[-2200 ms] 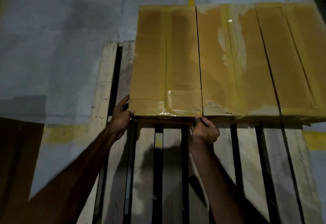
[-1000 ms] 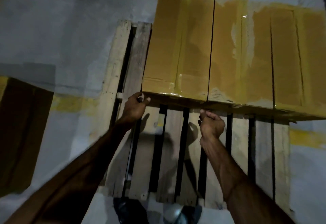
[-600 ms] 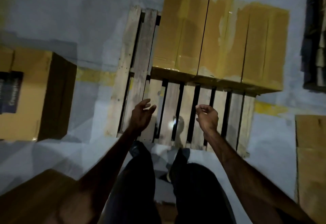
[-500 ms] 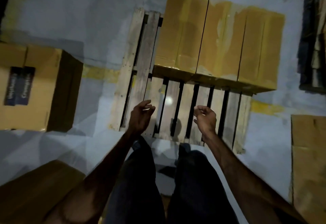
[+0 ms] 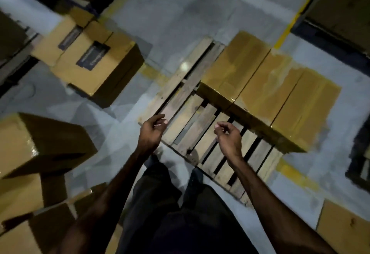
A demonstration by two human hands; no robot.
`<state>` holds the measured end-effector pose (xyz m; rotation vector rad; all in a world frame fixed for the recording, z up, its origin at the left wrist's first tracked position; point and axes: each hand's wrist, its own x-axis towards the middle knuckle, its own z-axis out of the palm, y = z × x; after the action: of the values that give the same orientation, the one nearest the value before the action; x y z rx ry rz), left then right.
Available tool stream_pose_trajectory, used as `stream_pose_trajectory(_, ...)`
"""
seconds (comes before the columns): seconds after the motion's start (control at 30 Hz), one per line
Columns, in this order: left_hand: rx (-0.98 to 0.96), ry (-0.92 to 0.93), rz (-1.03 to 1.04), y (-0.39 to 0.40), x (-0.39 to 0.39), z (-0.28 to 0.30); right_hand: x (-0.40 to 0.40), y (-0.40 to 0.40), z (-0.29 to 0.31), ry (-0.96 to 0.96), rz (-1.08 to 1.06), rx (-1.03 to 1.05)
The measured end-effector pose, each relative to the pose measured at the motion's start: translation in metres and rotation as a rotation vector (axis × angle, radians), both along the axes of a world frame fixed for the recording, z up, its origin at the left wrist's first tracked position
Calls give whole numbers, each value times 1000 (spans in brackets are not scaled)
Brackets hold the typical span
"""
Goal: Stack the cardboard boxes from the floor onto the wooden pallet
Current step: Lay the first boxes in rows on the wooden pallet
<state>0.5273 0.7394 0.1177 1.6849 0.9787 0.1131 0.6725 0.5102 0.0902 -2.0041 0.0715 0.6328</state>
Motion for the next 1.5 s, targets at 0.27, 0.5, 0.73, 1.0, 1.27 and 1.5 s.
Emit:
stream_pose_trajectory(0.27, -67, -31, 264, -62, -97, 25, -42, 9, 30, 29, 206, 71)
stream_pose_trajectory(0.5, -54, -6, 536, -107, -188, 30, -114, 40, 50, 3, 628, 67)
stream_pose_trajectory(0.73, 23, 23, 913, -184, -308, 22, -214, 58, 57, -5, 1048, 20)
stream_pose_trajectory(1.0, -6, -27, 1322, -309, -410, 23, -331, 41, 72, -41, 1390, 61)
stream_pose_trajectory(1.27, -49, -80, 1684, -405, -457, 28, -414, 13, 90, -113, 1687, 108)
stream_pose_trajectory(1.5, -9, -104, 1815, -413, -476, 31, -468, 29, 100, -128, 1844, 148)
